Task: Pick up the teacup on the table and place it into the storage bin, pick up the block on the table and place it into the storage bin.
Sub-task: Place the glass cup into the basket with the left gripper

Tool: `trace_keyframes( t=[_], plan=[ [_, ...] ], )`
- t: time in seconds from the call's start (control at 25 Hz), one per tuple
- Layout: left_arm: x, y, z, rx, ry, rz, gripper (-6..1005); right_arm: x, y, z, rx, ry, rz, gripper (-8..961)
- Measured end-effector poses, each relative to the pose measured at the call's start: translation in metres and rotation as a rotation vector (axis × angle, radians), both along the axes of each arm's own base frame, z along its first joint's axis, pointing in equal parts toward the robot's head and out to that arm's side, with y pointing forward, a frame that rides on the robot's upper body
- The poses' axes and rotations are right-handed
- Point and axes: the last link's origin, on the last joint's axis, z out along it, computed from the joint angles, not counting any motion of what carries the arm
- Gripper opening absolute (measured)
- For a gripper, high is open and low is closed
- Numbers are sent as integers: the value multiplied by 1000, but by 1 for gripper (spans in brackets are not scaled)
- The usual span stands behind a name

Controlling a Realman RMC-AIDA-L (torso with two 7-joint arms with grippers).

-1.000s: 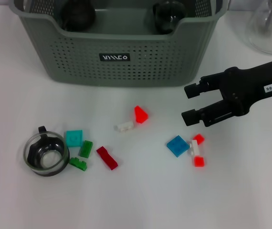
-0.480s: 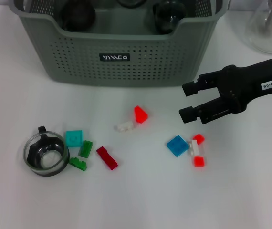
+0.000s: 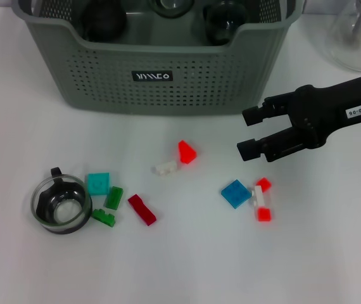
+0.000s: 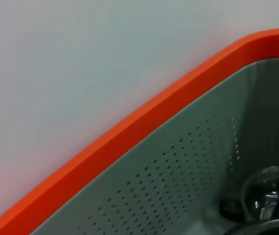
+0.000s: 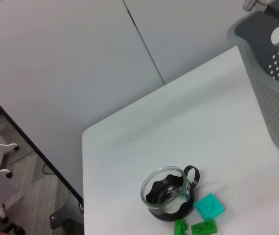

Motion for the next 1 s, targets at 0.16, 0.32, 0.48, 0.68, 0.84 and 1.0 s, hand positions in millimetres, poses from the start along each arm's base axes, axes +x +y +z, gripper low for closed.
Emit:
trace_keyframes(
  t=[0.16,0.32,0.48,0.68,0.84,1.0],
  plan=[
    [0,-1,-6,2,17,-23,46,-2,0,-1,-2,0,6,946],
    [-2,-1,-9,7,22,-27,46,-2,1,-1,-1,1,9,946],
    [-7,-1,-12,11,24,-23,47,-2,1,0,2,3,11,946],
    [-12,-3,-17,4,40,-25,47,-2,1,0,2,5,12,945],
    [-12,-5,-20,-1,40,-27,47,-3,1,-1,1,4,16,945],
    [-12,-5,-21,-5,44,-29,47,-3,1,-1,1,5,16,945]
  ],
)
